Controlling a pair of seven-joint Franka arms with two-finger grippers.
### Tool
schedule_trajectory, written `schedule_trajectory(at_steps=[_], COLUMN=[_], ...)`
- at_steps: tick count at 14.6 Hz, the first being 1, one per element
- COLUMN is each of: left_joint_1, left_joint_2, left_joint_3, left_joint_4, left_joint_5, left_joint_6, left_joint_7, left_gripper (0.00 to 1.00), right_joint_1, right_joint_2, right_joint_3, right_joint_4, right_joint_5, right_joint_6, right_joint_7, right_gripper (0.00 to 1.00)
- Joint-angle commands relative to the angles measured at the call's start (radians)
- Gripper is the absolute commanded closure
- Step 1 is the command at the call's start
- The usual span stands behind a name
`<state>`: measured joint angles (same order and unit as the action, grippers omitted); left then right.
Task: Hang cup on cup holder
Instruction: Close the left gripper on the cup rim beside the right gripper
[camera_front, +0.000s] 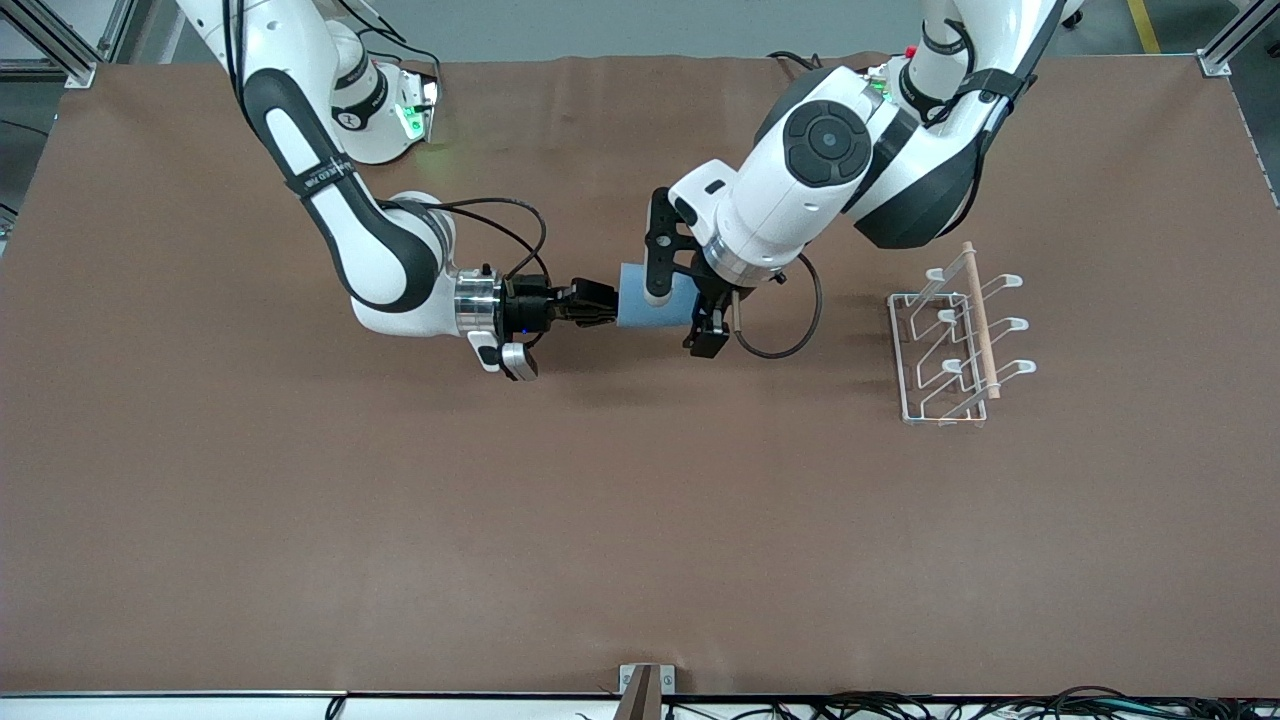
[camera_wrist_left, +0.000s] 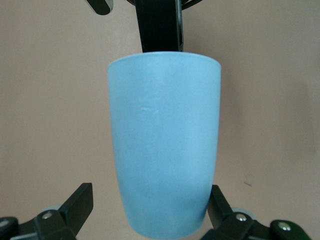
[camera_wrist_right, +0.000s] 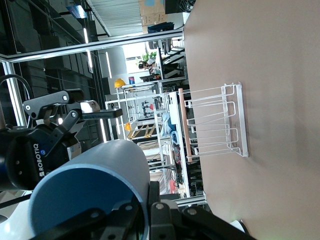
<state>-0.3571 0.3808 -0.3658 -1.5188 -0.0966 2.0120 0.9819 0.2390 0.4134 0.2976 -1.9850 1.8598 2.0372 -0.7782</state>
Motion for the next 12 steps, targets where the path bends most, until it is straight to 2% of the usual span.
schedule_trajectory(at_steps=[1, 9, 10, 12], left_joint_1=[-0.013, -0.039, -0.04, -0.04], left_joint_2=[0.036, 0.079, 0.079, 0.078], left_joint_3=[-0.005, -0.011, -0.013, -0.013], left_joint_4=[0.029, 0.031, 0.031, 0.032], left_joint_5=[0.003, 0.001, 0.003, 0.006], left_joint_6=[0.062, 0.09, 0.09, 0.082], left_joint_7=[-0.002, -0.054, -0.052, -0.042], left_gripper=[0.0, 0.0, 0.03, 0.21], right_joint_1=[0.002, 0.002, 0.002, 0.002], right_joint_2=[-0.01, -0.01, -0.01, -0.01], right_joint_3=[0.012, 0.012, 0.012, 0.012], right_joint_4=[-0.017, -0.017, -0.017, -0.017], right_joint_5=[0.013, 0.015, 0.015, 0.015], right_joint_6=[-0.009, -0.009, -0.009, -0.009], right_joint_7=[-0.026, -0.026, -0.026, -0.026], right_gripper=[0.99, 0.99, 0.98, 0.98])
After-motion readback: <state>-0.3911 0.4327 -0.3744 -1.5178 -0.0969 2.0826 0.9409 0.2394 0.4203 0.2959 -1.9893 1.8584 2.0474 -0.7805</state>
